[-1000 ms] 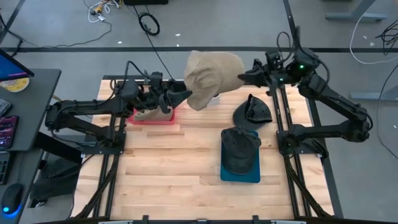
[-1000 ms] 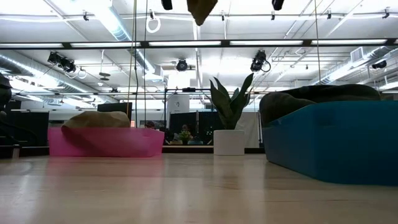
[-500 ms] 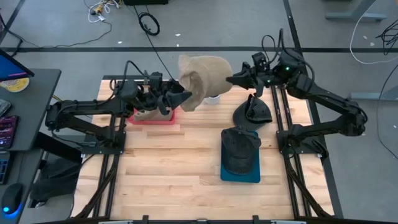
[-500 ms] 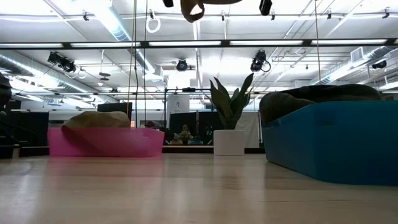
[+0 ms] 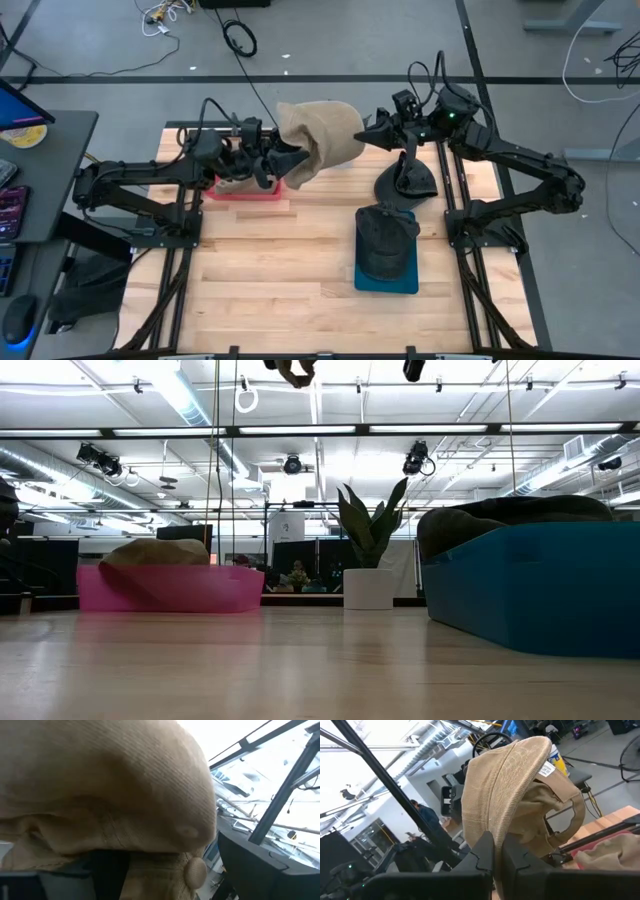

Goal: Pick & Place hat
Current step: Put the brown cap into the pink bin

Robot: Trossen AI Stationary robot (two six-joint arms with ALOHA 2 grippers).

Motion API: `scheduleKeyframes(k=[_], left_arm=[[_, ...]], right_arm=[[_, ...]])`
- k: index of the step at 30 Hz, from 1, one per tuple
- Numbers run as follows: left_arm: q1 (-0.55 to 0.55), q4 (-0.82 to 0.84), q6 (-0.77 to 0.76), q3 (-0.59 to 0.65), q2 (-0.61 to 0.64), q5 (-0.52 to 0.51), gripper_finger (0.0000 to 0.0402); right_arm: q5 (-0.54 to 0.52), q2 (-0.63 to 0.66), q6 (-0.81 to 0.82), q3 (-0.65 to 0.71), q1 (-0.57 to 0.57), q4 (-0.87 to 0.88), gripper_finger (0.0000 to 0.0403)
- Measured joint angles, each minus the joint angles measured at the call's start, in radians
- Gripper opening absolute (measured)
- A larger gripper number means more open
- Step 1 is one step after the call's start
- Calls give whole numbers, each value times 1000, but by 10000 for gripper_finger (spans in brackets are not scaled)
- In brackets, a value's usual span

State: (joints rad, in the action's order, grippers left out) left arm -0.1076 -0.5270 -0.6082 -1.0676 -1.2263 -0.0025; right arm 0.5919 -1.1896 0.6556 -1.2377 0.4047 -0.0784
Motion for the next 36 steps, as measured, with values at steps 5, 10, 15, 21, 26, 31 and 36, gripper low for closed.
scheduleKeyframes(k=[5, 10, 15, 21, 26, 31, 36], left_arm=[[1, 5, 19, 0, 0, 0, 257], [0, 24, 27, 0, 0, 6, 145], [0, 23, 29, 0, 0, 61, 22], [21, -45, 58, 0, 6, 156, 28], [50, -139, 121, 0, 6, 248, 23], [64, -156, 123, 0, 6, 273, 23], [67, -158, 123, 0, 5, 284, 23]], right_arm=[[0, 1, 0, 0, -1, -3, 7], [0, 1, 3, 0, -1, -8, 7], [5, 1, -1, 0, 0, -2, 7], [64, 6, -13, 0, 19, 3, 8], [83, 6, -42, 0, 26, 24, 8], [82, 6, -70, 0, 26, 39, 8], [82, 6, -85, 7, 26, 41, 8]])
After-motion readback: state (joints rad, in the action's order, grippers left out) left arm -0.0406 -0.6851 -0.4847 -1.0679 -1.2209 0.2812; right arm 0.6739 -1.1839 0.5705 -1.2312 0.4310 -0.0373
